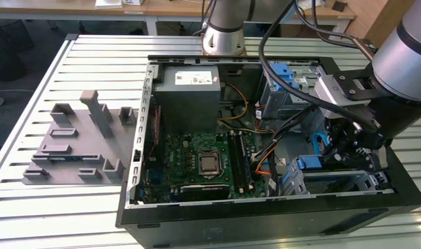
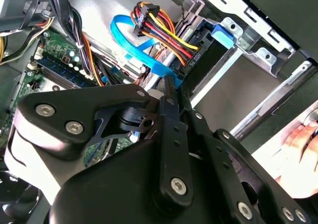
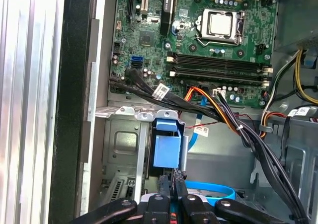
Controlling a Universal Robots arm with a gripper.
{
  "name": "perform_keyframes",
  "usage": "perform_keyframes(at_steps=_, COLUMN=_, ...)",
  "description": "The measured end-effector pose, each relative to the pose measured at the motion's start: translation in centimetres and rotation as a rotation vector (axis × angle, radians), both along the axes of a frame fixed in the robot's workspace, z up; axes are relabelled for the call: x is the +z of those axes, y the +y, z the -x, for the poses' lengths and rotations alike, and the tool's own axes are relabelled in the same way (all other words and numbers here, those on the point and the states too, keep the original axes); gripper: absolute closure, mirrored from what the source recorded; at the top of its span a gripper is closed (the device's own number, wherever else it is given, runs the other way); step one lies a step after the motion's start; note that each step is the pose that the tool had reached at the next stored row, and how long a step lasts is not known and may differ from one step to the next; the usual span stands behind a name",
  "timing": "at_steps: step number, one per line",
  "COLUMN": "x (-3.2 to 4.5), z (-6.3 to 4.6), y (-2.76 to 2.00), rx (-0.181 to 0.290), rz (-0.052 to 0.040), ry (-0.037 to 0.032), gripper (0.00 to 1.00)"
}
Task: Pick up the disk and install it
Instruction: 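Insert the second disk wire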
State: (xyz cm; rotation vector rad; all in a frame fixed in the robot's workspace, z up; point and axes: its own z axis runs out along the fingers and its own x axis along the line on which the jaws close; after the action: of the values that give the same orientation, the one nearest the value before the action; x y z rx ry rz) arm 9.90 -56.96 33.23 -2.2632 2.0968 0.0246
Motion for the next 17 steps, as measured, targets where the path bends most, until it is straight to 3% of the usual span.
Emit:
perform_keyframes(at_steps=14, x=-0.26, z=-0.09, y=-0.11, rx=-0.002, rz=-0.0002, ry=-0.0001, gripper=0.83)
perform_keyframes(at_steps=15, x=-0.26, z=-0.09, y=-0.11, rx=-0.001, rz=-0.0003, ry=0.0000, gripper=0.76)
perform_keyframes(at_steps=17, x=-0.21, z=-0.09, y=-0.12, rx=-0.002, rz=-0.0011, ry=0.0000, gripper=0.76)
